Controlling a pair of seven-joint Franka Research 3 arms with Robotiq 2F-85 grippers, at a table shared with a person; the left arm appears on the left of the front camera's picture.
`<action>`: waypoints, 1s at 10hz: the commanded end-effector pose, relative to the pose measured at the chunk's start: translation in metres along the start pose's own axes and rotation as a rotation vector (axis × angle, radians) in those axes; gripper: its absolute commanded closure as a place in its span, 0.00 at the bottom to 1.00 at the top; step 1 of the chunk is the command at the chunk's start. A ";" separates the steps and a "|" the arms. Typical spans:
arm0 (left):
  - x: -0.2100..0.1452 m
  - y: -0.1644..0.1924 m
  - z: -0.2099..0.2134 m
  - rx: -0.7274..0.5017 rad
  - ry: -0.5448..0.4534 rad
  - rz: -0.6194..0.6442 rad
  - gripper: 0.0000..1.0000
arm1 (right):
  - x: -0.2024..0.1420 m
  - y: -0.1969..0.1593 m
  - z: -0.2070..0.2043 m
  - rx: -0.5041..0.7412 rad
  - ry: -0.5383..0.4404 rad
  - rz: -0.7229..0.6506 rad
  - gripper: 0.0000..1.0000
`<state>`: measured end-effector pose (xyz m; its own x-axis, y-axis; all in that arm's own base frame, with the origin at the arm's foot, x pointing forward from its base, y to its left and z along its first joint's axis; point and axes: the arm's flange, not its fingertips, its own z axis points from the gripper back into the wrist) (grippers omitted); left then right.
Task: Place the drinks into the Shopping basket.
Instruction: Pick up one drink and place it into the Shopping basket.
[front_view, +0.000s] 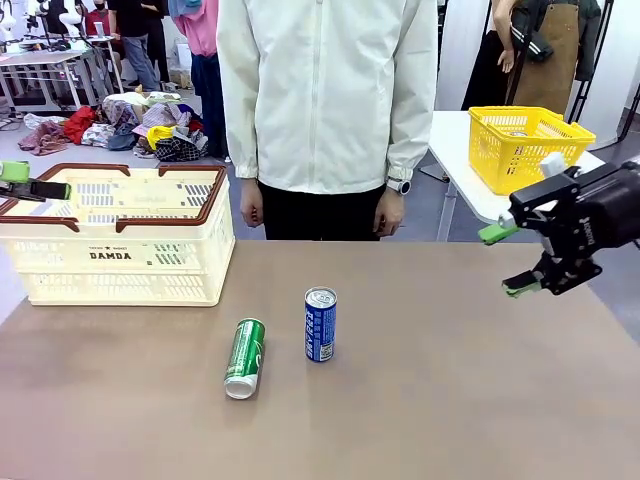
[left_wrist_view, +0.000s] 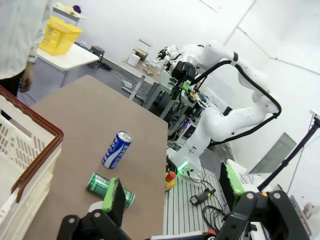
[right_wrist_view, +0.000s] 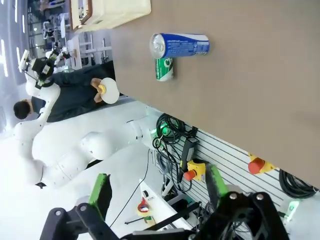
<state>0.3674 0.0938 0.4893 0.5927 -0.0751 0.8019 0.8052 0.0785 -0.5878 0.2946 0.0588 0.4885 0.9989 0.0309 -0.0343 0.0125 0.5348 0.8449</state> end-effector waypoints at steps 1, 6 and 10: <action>0.001 -0.002 0.001 0.001 0.000 -0.004 0.00 | -0.018 0.020 0.014 0.017 -0.026 0.051 0.00; 0.001 -0.002 0.001 0.001 0.000 -0.004 0.00 | -0.009 -0.051 0.097 0.299 -0.093 -0.043 0.00; 0.001 -0.002 0.001 0.001 0.000 -0.004 0.00 | -0.024 -0.073 0.111 0.341 -0.146 -0.070 0.00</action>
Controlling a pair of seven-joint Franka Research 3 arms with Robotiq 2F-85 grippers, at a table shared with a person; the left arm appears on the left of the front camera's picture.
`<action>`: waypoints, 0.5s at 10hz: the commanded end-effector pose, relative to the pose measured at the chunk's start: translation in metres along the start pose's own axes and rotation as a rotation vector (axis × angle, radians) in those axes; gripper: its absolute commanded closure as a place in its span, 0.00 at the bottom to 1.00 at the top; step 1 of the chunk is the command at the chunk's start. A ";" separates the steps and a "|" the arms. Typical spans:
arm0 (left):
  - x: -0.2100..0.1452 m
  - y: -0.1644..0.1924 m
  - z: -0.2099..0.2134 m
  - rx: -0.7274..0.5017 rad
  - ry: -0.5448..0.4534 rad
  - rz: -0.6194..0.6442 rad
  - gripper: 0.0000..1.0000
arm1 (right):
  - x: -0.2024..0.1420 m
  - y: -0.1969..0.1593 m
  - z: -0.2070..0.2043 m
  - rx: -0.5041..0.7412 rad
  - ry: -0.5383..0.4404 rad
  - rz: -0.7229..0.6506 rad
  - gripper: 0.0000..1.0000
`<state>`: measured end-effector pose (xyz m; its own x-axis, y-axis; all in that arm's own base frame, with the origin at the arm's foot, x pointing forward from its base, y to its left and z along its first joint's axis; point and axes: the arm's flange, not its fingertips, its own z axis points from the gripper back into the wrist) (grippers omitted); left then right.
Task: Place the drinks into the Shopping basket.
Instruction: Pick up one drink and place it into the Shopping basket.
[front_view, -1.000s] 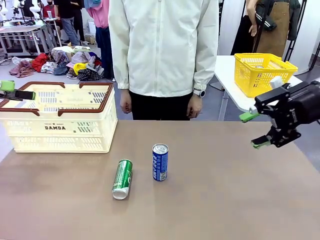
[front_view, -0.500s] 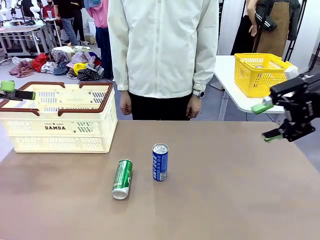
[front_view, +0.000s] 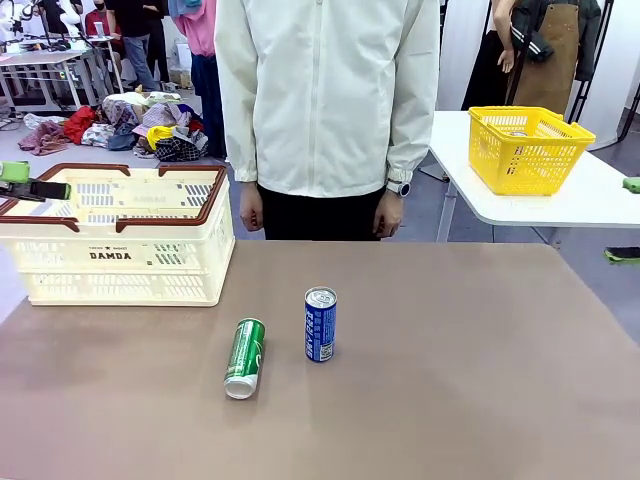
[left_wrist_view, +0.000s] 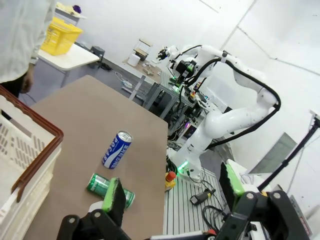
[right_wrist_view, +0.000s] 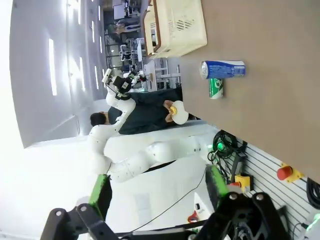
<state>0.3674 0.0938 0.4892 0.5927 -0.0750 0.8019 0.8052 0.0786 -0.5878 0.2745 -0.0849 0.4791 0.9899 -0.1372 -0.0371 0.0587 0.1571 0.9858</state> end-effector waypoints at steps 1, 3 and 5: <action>0.001 -0.002 0.001 0.001 0.000 -0.004 0.00 | -0.001 0.009 -0.009 -0.064 0.009 -0.004 0.00; 0.009 -0.011 -0.016 0.135 0.152 0.072 0.00 | -0.001 0.009 -0.009 -0.064 0.009 -0.004 0.00; 0.039 -0.008 -0.101 0.315 0.367 0.102 0.00 | -0.001 0.009 -0.009 -0.064 0.009 -0.004 0.00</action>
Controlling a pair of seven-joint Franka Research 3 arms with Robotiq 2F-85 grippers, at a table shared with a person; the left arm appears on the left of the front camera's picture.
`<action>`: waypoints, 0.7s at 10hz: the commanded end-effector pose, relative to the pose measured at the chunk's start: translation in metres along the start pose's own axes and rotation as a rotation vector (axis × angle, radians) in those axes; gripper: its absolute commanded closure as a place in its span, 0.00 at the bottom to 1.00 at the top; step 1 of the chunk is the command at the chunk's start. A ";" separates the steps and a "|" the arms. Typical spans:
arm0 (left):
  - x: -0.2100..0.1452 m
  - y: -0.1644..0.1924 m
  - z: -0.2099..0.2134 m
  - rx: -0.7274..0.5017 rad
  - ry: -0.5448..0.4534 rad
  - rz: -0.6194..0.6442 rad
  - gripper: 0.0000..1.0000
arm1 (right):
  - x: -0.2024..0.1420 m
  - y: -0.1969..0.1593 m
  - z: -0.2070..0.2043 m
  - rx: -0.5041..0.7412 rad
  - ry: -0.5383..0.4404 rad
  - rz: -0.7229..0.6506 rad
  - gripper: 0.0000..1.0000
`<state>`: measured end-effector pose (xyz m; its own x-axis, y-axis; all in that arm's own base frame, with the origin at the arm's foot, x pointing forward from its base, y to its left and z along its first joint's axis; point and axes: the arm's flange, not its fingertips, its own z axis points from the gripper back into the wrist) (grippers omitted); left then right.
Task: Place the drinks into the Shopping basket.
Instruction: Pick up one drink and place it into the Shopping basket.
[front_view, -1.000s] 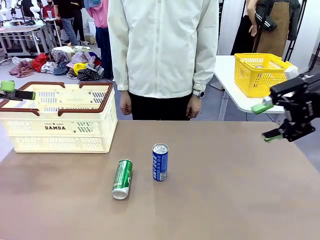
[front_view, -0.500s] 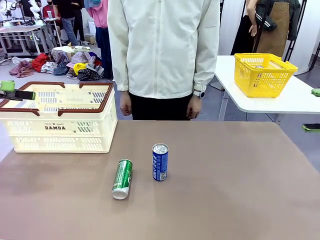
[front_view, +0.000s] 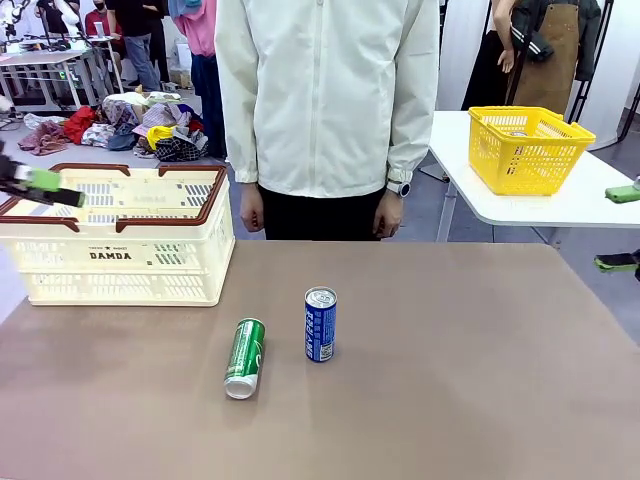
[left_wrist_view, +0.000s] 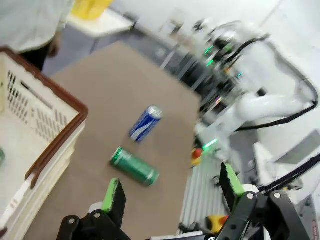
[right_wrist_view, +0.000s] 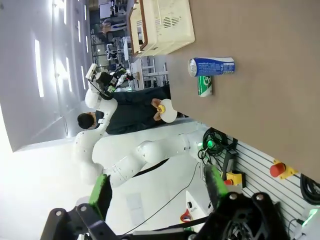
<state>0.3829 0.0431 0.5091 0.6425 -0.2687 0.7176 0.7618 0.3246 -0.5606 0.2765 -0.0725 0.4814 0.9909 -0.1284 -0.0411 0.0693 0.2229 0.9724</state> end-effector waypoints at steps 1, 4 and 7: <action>0.028 -0.028 -0.088 0.059 0.310 0.042 0.00 | -0.002 0.005 0.003 0.004 -0.001 -0.001 0.00; 0.019 -0.041 -0.224 0.261 0.766 0.165 0.00 | -0.002 0.005 0.003 0.004 -0.001 -0.001 0.00; 0.001 -0.066 -0.267 0.290 0.778 0.090 0.00 | -0.002 0.005 0.003 0.004 -0.001 -0.001 0.00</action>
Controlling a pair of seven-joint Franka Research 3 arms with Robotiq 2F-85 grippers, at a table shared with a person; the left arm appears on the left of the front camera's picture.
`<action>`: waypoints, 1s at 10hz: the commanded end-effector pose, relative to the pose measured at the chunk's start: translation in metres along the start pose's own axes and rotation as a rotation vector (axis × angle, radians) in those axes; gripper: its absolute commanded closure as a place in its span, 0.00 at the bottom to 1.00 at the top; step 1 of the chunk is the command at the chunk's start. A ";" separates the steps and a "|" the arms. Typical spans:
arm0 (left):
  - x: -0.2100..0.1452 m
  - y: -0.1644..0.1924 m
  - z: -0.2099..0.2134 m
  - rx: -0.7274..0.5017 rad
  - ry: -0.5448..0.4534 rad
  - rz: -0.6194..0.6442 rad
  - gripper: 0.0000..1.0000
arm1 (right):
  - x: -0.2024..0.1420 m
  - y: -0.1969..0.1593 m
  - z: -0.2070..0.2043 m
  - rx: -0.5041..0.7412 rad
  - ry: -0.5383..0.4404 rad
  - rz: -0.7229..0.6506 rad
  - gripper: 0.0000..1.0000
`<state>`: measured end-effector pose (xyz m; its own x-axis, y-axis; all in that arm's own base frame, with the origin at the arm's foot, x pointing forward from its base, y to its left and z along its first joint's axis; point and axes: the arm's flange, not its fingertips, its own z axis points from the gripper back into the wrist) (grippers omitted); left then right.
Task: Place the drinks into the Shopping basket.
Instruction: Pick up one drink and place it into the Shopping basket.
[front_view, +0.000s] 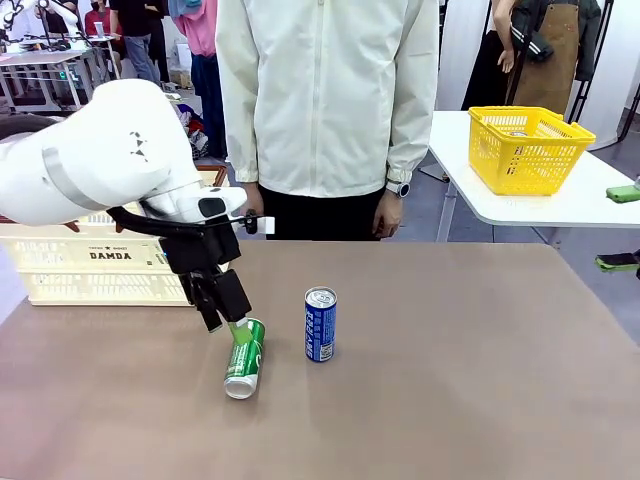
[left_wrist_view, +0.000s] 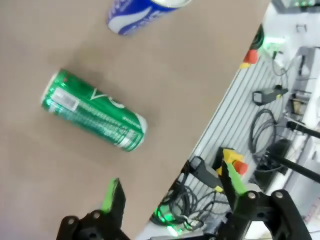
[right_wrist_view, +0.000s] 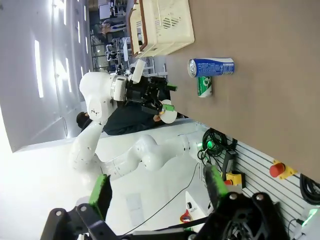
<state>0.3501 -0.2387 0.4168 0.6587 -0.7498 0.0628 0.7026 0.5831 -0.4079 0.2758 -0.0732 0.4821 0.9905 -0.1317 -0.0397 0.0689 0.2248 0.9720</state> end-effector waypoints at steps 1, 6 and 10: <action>-0.005 0.007 0.010 -0.005 -0.023 0.025 0.00 | -0.001 0.004 0.003 0.006 0.003 -0.002 0.00; 0.001 -0.006 -0.005 0.028 0.003 0.001 0.00 | -0.001 0.004 0.003 0.006 0.003 -0.002 0.00; -0.001 -0.013 -0.025 0.220 -0.113 0.307 0.00 | -0.001 0.004 0.003 0.006 0.003 -0.002 0.00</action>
<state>0.3382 -0.2556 0.4046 0.8026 -0.5904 0.0854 0.5883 0.7596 -0.2774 0.2757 -0.0733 0.4821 0.9905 -0.1319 -0.0398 0.0690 0.2246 0.9720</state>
